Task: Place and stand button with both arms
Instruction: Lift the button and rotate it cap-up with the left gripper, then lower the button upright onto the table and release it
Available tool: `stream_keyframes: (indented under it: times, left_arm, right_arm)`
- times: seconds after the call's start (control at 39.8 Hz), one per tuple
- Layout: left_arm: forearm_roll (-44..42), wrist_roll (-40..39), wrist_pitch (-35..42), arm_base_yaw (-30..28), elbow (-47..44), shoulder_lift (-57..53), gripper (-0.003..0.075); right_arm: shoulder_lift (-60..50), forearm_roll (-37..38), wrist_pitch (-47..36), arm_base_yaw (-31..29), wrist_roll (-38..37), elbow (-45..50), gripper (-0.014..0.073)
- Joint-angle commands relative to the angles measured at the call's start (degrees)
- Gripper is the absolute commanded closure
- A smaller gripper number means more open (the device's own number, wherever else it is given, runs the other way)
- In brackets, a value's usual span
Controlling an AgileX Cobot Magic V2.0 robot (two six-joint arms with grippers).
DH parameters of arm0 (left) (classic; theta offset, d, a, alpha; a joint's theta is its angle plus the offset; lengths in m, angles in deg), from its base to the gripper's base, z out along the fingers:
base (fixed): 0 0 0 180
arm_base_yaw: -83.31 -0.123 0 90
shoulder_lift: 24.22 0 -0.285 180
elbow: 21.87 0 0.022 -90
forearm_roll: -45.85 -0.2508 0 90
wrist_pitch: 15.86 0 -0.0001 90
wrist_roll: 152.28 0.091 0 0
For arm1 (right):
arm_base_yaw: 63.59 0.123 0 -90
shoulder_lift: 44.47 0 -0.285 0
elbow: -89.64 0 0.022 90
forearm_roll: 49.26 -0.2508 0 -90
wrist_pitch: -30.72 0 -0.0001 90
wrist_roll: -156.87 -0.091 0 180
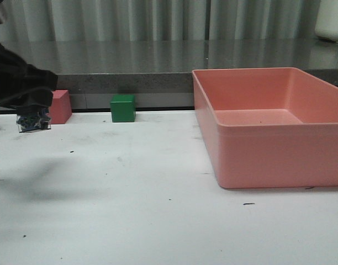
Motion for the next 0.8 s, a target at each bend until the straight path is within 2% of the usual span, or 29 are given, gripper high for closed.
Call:
stream_keyframes:
  times: [0.0, 0.08, 0.2, 0.35, 0.55, 0.78]
  left_arm:
    - [-1.11, 0.02, 17.62, 0.43, -3.54, -1.72, 0.0586]
    - [-1.11, 0.46, 26.28, 0.32, -7.19, -0.62, 0.0585]
    - [-1.11, 3.37, 36.39, 0.32, -10.61, 3.05, 0.0583]
    - [-1.11, 3.37, 43.13, 0.32, -11.18, 9.87, 0.0583]
    - [-1.11, 3.37, 56.76, 0.32, -11.18, 18.68, 0.0583]
    - [-1.11, 4.42, 58.96, 0.32, -11.18, 22.02, 0.0583]
  right_arm:
    - [0.52, 0.66, -5.13, -0.34, 0.45, -1.39, 0.0662]
    - [0.52, 0.66, -5.13, -0.34, 0.45, -1.39, 0.0662]
    - [0.52, 0.66, -5.13, -0.34, 0.45, -1.39, 0.0662]
    - [0.52, 0.66, -5.13, -0.34, 0.45, -1.39, 0.0662]
    - [0.52, 0.66, -5.13, -0.34, 0.45, -1.39, 0.0662]
    - [0.52, 0.66, -5.13, -0.34, 0.45, -1.39, 0.0662]
